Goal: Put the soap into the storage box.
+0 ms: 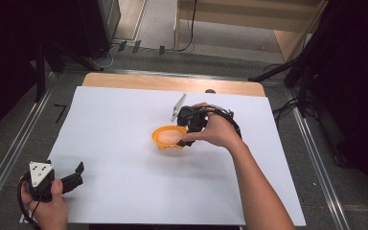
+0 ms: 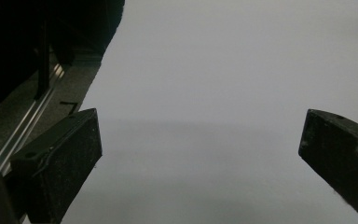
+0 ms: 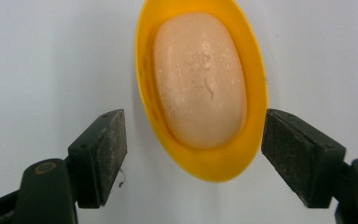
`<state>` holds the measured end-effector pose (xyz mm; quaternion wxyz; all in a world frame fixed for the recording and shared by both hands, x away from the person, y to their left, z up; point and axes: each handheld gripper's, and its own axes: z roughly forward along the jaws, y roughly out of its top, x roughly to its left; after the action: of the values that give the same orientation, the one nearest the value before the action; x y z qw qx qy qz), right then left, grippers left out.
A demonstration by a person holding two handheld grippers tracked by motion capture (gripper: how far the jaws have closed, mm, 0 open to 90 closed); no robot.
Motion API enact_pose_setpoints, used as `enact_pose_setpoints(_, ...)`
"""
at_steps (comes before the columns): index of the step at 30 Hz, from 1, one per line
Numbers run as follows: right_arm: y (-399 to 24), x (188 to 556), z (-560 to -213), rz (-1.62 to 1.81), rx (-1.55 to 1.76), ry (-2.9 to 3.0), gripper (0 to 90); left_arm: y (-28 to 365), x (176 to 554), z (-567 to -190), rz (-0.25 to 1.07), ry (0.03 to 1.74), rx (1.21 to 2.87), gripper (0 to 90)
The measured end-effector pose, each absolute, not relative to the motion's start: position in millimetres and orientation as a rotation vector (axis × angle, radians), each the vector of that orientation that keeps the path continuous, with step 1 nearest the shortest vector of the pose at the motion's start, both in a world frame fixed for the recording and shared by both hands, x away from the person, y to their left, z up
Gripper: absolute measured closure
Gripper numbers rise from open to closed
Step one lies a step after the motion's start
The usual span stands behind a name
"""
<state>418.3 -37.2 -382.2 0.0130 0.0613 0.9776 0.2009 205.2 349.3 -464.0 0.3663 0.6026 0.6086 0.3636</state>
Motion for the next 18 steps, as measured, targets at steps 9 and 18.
enact_pose_setpoints(9, -63, 417, -387, 0.672, 0.327, 3.031, 19.7, 349, 205, -464, 0.936, 1.565, 1.551, 0.0)
enact_pose_setpoints(18, -81, 412, -390, 0.699, 0.391, 3.007, 19.5, 349, 205, -464, 0.940, 1.563, 1.553, 0.0)
